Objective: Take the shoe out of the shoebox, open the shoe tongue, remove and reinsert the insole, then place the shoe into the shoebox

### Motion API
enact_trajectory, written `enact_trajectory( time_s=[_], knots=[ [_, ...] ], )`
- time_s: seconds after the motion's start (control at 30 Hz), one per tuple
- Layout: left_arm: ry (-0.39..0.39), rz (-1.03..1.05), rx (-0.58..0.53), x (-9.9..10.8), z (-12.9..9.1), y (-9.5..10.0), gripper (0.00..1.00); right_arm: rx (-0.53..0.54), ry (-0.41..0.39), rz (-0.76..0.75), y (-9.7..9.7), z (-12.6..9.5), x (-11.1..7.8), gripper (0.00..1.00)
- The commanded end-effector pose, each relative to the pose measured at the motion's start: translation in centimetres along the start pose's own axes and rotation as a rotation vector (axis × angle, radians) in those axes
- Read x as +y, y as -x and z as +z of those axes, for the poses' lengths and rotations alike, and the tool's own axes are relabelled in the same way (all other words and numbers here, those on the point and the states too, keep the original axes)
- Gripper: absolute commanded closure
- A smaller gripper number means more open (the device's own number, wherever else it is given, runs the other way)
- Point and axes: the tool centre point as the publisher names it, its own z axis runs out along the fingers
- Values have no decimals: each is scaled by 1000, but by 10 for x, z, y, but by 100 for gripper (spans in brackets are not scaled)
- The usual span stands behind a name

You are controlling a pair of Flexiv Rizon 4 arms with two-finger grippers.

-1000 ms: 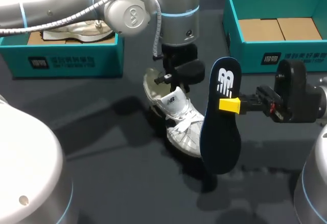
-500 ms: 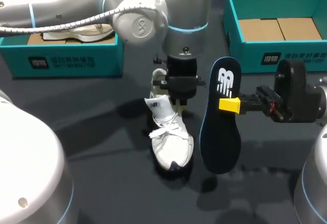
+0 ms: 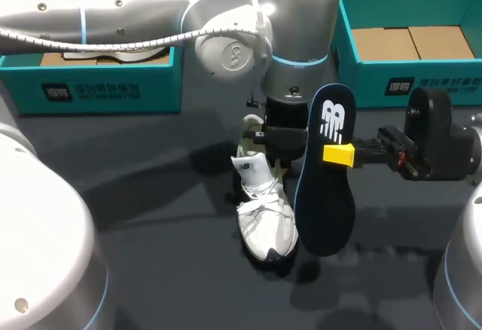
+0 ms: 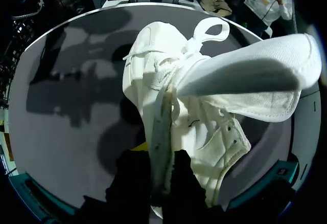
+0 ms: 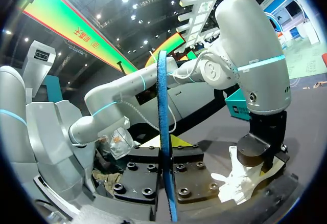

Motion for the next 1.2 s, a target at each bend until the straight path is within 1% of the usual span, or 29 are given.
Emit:
enact_trajectory(
  time_s=[0.03, 0.23, 0.27, 0.3, 0.37, 0.47, 0.5, 0.57, 0.63, 0.67, 0.73, 0.77, 0.8, 1.2],
  knots=[
    [1, -2, 22, 2, 8, 12, 100, -4, 0, 1, -1, 1, -1, 100],
    [7, 9, 39, 0, 14, 16, 100, -4, 0, 1, -1, 1, -1, 100],
    [7, 11, 38, -1, 14, 16, 91, -4, 0, 1, -1, 1, -1, 100],
    [5, 17, 37, -2, 14, 16, 66, -4, 0, 1, -1, 1, -1, 100],
    [8, 22, 30, -3, 12, 15, 0, -4, 0, 1, -1, 1, -1, 100],
    [13, 33, -6, -5, 0, 12, 0, -4, 0, 1, -1, 1, -1, 100],
    [15, 30, -36, -5, -7, 10, 0, -4, 0, 1, -1, 1, -1, 100],
    [33, 35, -101, -5, -24, 8, 0, -4, 0, 1, -1, 1, -1, 100],
    [61, 49, -186, -5, -47, 6, 0, -4, 0, 1, -1, 1, -1, 100],
    [81, 57, -235, -5, -55, 5, 0, -4, 0, 1, -1, 1, -1, 100],
    [125, 75, -364, -5, -83, 1, 0, -4, 0, 1, -1, 1, -1, 100],
    [147, 74, -445, -5, -97, 0, 0, -4, 0, 1, -1, 1, -1, 100],
    [171, 86, -581, -6, -113, -2, 0, -4, 0, 1, -1, 1, -1, 100],
    [171, 86, -581, -6, -113, -2, 0, -4, 0, 1, -1, 1, -1, 100]
  ],
)
